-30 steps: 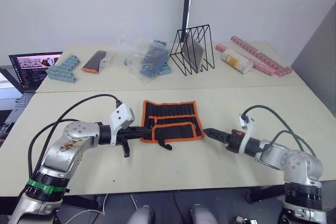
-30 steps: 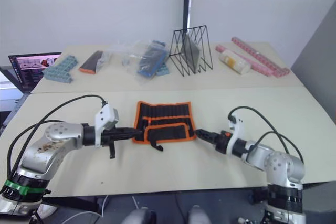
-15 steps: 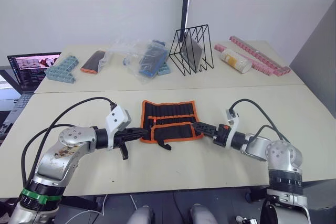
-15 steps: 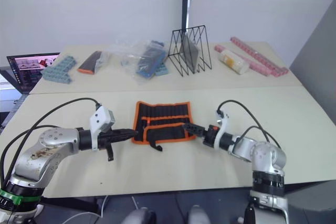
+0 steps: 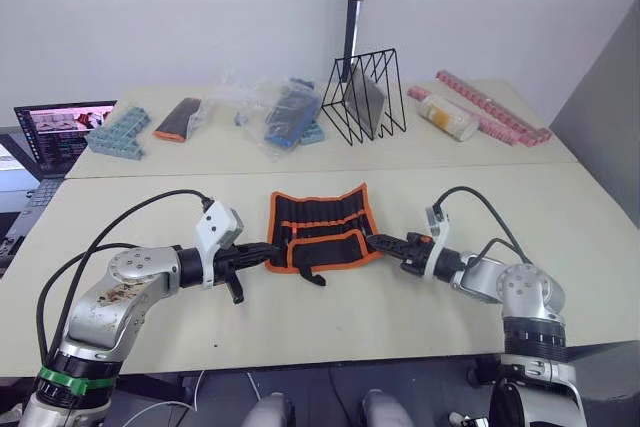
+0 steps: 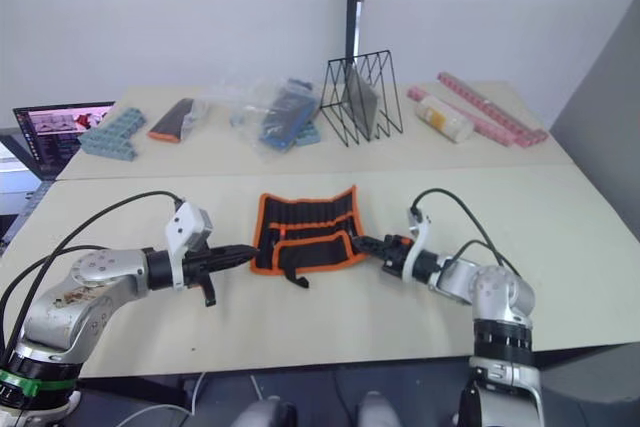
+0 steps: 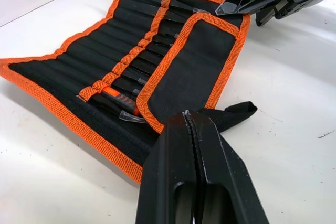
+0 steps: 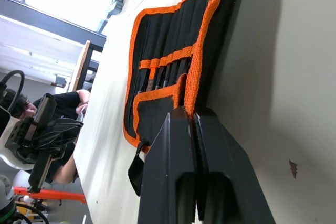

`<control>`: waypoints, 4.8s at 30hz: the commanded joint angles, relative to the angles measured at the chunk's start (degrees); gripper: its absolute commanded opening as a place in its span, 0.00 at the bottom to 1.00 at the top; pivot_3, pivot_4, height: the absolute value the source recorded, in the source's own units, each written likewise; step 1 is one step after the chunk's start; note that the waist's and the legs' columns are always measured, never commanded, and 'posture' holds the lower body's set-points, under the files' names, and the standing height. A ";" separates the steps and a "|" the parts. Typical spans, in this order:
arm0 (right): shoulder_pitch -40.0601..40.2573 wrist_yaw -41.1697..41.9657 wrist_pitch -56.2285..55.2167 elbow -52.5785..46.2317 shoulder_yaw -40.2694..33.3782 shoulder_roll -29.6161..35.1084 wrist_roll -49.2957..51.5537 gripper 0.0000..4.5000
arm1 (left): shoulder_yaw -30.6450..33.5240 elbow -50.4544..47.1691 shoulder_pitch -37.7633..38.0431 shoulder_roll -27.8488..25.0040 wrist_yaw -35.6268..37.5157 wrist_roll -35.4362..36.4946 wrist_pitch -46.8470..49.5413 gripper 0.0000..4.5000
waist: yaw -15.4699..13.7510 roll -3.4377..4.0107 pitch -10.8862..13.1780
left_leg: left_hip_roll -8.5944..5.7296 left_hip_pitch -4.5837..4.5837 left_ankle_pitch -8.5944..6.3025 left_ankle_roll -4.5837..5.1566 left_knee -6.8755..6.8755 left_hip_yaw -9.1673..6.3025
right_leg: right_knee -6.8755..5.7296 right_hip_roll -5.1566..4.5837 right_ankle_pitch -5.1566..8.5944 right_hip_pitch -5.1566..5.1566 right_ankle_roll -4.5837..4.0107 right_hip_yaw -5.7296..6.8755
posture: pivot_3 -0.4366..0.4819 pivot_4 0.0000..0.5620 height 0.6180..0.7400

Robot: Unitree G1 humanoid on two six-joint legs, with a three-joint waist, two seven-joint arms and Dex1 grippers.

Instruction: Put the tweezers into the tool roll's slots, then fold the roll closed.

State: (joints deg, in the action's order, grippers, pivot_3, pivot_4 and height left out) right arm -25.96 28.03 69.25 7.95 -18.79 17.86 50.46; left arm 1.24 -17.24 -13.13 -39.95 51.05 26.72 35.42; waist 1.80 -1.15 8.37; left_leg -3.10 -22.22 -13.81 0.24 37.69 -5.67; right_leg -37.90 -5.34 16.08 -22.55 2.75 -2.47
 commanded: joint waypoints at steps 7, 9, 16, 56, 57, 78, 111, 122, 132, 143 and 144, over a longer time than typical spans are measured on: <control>3.68 -3.18 3.17 -5.30 -6.89 4.94 4.12 0.00 | -0.87 -0.63 -0.59 0.38 0.02 0.20 -1.30 0.00 | -1.82 0.03 0.02 | -0.09 -0.10 -0.03 0.05 0.00 0.00 | 0.20 -0.11 0.00 0.01 0.01 0.05 | 0.48 0.27 1.00; 4.07 -3.84 4.15 -6.85 -7.58 5.62 5.14 0.00 | -1.38 -0.13 -0.84 0.59 0.13 -0.07 -1.70 0.00 | -1.82 0.04 0.02 | -0.09 -0.12 -0.04 0.07 0.00 0.01 | 0.22 -0.11 -0.01 0.00 0.01 0.05 | 0.48 0.27 1.00; 3.21 -5.81 5.44 -10.41 -7.44 5.26 7.16 0.00 | -2.55 0.17 -0.90 0.87 0.62 -0.30 -2.39 0.00 | -1.03 0.11 0.07 | -0.03 -0.14 -0.07 0.12 -0.04 0.02 | 0.22 -0.03 0.00 -0.05 0.01 0.02 | 0.48 0.27 1.00; -5.81 1.33 -5.56 -2.55 21.33 -5.69 -10.69 0.00 | -1.35 -5.09 4.35 -1.17 -3.35 -2.23 -1.68 0.00 | -0.35 0.25 0.15 | -0.01 -0.46 -0.06 0.10 -0.06 0.03 | -0.07 0.01 -0.01 -0.66 0.00 -0.08 | 0.48 0.27 1.00; -5.69 2.07 -5.84 -2.41 22.04 -5.35 -11.32 0.00 | -1.08 -5.24 4.73 -1.30 -3.41 -2.22 -1.70 0.00 | -0.34 0.25 0.15 | -0.01 -0.45 -0.06 0.09 -0.06 0.03 | -0.08 0.02 -0.01 -0.65 0.00 -0.08 | 0.48 0.27 1.00; -6.81 9.90 -8.57 1.47 21.63 -5.35 -13.48 0.98 | 1.72 -2.83 4.72 -2.31 -4.18 -3.84 -3.61 0.00 | 0.36 0.25 0.15 | -0.01 -0.33 -0.03 0.04 -0.06 0.02 | -0.13 0.01 -0.02 -0.57 -0.01 -0.08 | 0.48 0.27 1.00; -2.26 16.64 -41.28 -0.66 37.83 1.60 -37.59 0.02 | 7.82 2.47 4.22 0.76 -4.60 2.20 -0.95 0.00 | 0.41 0.25 0.16 | -0.05 -0.55 -0.02 0.03 -0.05 0.02 | -0.11 -0.04 -0.01 -0.76 0.00 -0.05 | 0.48 0.27 1.00; -1.65 16.22 -40.95 0.01 38.64 2.27 -41.88 0.00 | 11.20 11.40 -0.41 4.50 -7.41 9.76 11.69 0.40 | 0.18 0.22 0.14 | -0.07 -0.17 -0.02 0.02 -0.05 0.00 | -0.11 -0.04 -0.01 -0.48 0.00 -0.05 | 0.48 0.27 1.00; -0.74 15.10 -39.75 -2.07 37.98 1.90 -41.96 0.00 | 9.24 17.16 -5.19 9.26 -10.90 11.02 17.88 0.53 | -0.13 0.19 0.12 | -0.07 -0.13 -0.01 -0.01 -0.05 0.00 | -0.14 -0.04 -0.01 -0.40 0.00 -0.06 | 0.48 0.27 1.00; 1.04 15.24 -39.13 -3.82 37.52 3.50 -42.40 0.00 | 11.87 21.39 -10.95 12.01 -11.73 13.38 20.27 0.41 | -0.99 0.17 0.11 | -0.12 -0.13 0.01 -0.04 -0.01 0.01 | -0.12 -0.08 -0.02 -0.37 0.00 -0.05 | 0.48 0.27 1.00; 1.13 15.30 -39.14 -3.85 37.44 3.62 -42.46 0.00 | 12.14 21.19 -10.97 11.98 -11.54 13.81 20.64 0.34 | -0.98 0.17 0.11 | -0.11 -0.13 0.01 -0.04 -0.01 0.00 | -0.12 -0.07 -0.02 -0.36 0.00 -0.05 | 0.48 0.27 1.00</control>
State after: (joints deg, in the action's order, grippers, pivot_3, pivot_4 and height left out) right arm -26.36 43.39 27.91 2.53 17.70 20.18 9.76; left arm 11.71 4.66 -23.63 -27.48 39.06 38.75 55.55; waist 0.83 -0.98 8.47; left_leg -3.20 -22.35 -13.79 0.20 37.67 -5.66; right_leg -38.02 -5.41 16.06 -22.92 2.74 -2.52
